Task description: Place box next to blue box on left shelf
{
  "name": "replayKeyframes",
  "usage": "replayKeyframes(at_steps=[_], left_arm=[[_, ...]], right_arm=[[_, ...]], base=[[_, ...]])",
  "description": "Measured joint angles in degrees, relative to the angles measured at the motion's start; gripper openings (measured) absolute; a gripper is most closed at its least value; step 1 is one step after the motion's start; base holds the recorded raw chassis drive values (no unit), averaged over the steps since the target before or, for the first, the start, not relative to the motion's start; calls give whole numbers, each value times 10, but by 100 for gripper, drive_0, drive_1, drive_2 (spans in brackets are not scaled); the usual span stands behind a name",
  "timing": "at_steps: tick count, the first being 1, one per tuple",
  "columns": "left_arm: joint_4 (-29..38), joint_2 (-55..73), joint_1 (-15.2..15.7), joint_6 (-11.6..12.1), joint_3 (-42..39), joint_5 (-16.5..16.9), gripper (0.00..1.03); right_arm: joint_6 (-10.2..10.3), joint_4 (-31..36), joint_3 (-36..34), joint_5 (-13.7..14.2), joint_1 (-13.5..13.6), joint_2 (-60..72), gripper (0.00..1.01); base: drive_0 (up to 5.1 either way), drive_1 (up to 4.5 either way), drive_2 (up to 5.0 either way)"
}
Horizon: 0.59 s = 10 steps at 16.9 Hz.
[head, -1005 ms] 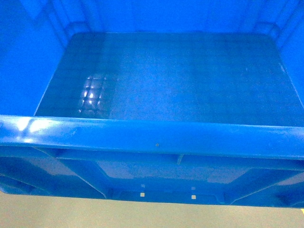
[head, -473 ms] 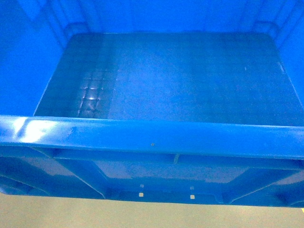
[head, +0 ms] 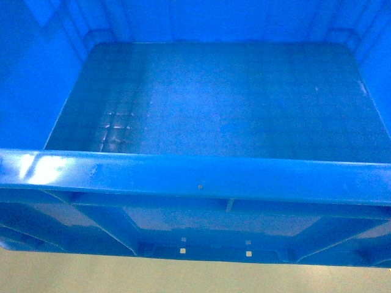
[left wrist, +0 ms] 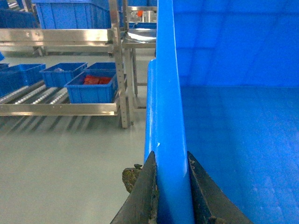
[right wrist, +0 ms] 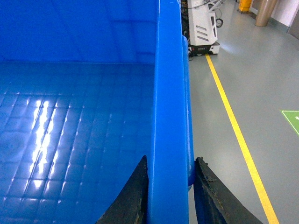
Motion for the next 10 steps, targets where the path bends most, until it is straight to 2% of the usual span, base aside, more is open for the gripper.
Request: replayKeyframes(at_steps=[10], left_arm=[[0, 0, 0, 0, 0, 0, 9]], right_arm=[[0, 1, 0, 0, 0, 0, 20]], base=[[-3, 399, -404]])
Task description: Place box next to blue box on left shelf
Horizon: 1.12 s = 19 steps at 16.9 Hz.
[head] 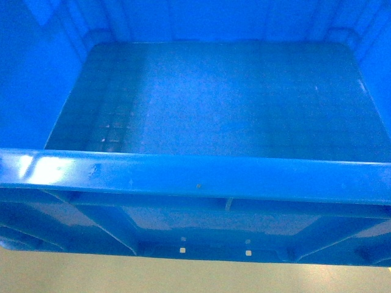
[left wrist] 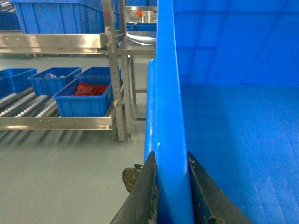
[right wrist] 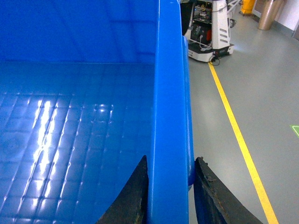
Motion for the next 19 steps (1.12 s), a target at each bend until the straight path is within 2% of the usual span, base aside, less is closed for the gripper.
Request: replayKeyframes(at_steps=[19], left_arm=[[-1, 0, 0, 0, 0, 0, 9]], right_arm=[[0, -3, 0, 0, 0, 0, 20]], base=[[3, 405, -398]])
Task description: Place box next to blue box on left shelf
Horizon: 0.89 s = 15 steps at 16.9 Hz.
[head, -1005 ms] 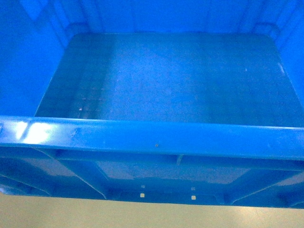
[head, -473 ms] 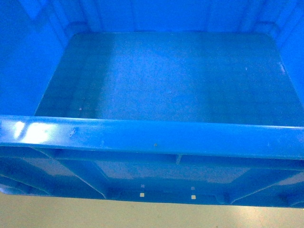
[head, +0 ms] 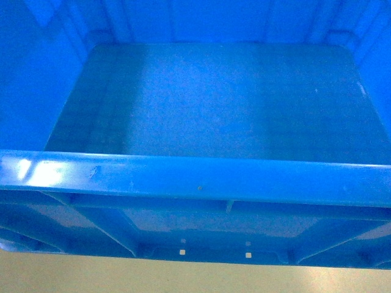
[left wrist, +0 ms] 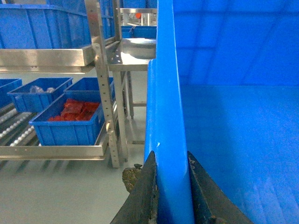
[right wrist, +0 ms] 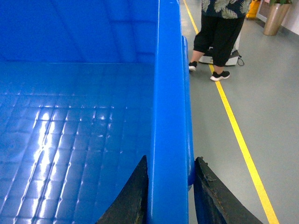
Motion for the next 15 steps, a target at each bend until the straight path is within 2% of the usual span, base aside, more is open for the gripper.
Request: replayKeyframes(at_steps=[15], left_arm=[[0, 0, 0, 0, 0, 0, 9]], right_arm=[[0, 3, 0, 0, 0, 0, 20]], base=[[3, 404, -399]])
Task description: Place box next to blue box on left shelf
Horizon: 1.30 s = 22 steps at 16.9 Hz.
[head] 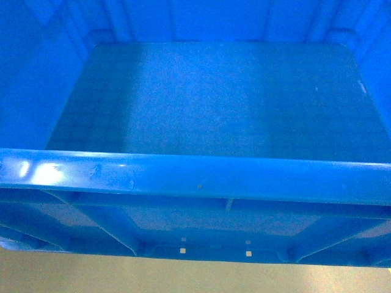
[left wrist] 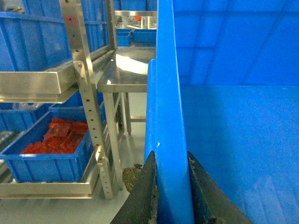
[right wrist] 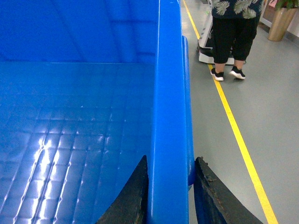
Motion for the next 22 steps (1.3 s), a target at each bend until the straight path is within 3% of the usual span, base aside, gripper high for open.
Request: replayKeyframes(at_steps=[22], left_arm=[[1, 2, 0, 0, 0, 0, 9]], right_arm=[[-1, -1, 0, 0, 0, 0, 20]], base=[[-1, 401, -402]])
